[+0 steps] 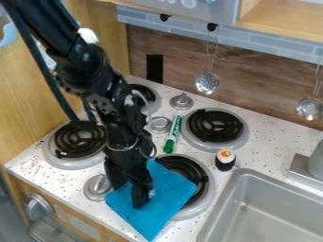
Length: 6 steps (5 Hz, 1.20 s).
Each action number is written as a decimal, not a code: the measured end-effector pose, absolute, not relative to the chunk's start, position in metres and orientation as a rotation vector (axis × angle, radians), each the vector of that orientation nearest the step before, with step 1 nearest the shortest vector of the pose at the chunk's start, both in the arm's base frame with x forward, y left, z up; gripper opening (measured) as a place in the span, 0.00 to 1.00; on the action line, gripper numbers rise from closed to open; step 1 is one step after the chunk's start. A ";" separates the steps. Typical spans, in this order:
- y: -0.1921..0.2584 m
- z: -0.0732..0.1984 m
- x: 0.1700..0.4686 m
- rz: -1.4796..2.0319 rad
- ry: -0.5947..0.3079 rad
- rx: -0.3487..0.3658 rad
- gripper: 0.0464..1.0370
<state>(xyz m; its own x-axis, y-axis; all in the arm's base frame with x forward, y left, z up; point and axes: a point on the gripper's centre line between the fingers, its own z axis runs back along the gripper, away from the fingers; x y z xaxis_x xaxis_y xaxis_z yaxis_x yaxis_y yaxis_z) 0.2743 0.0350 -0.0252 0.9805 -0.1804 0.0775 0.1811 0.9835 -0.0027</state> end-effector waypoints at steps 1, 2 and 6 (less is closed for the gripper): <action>0.034 -0.032 0.272 -0.185 -0.057 -0.011 0.65; 0.034 -0.036 0.269 -0.179 -0.045 -0.009 0.37; -0.036 -0.036 0.249 -0.305 -0.003 -0.091 0.03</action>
<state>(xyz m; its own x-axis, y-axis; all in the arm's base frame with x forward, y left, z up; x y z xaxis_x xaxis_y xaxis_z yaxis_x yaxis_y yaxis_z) 0.2494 -0.0362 -0.0357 0.9540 -0.2994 0.0169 0.2996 0.9499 -0.0887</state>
